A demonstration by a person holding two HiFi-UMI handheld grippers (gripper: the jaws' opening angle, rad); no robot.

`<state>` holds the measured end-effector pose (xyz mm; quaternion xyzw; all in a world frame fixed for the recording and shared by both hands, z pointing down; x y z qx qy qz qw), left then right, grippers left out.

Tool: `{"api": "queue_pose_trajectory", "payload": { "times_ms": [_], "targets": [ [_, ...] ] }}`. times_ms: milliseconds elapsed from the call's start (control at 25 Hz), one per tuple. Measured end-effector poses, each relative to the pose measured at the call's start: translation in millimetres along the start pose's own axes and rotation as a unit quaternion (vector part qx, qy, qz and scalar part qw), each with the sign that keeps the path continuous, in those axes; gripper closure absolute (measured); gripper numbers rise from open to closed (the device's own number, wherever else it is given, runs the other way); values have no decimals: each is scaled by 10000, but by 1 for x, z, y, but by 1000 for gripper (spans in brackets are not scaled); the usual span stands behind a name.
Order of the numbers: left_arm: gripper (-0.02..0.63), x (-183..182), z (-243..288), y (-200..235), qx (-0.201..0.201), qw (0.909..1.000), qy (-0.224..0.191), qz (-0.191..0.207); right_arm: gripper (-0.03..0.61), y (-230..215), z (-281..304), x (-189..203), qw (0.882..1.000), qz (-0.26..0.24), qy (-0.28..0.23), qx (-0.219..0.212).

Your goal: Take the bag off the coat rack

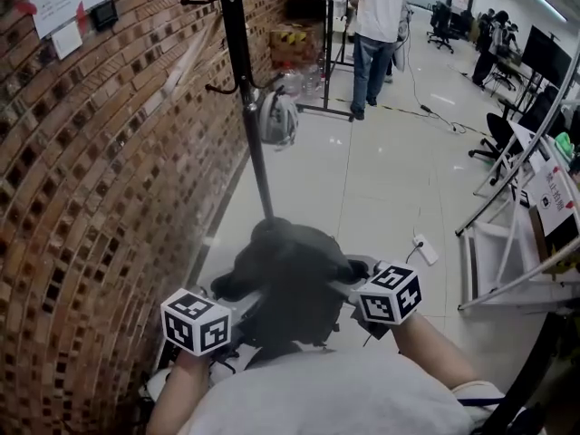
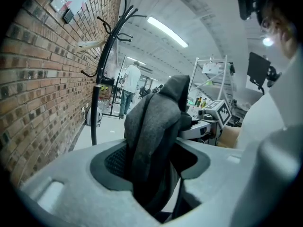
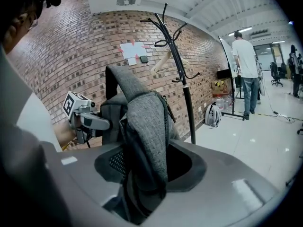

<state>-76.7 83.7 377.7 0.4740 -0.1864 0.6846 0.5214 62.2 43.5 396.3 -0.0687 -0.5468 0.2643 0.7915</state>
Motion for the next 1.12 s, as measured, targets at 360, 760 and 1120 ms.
{"api": "queue_pose_trajectory", "payload": {
  "times_ms": [360,760,1120],
  "targets": [
    [368,4,-13,0,-29,10000,-75,49,400,12,2,1,9998,-166,-52,46],
    [368,1,-22,-2,-143,9998,-120,122,400,19,2,-3,9996,-243,-122,-49],
    [370,5,-24,-6,-151,9998,-107,120,400,22,0,2,9997,-234,-102,-47]
  ]
}}
Point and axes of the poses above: the fingertips, and each gripper's own axes: z forward along the fingers, y to its left, x out of its underside, the point moved 2 cm from there along -z, backward along the fingers, and after that the axes turned 11 degrees about -x, right-handed, at the moved point
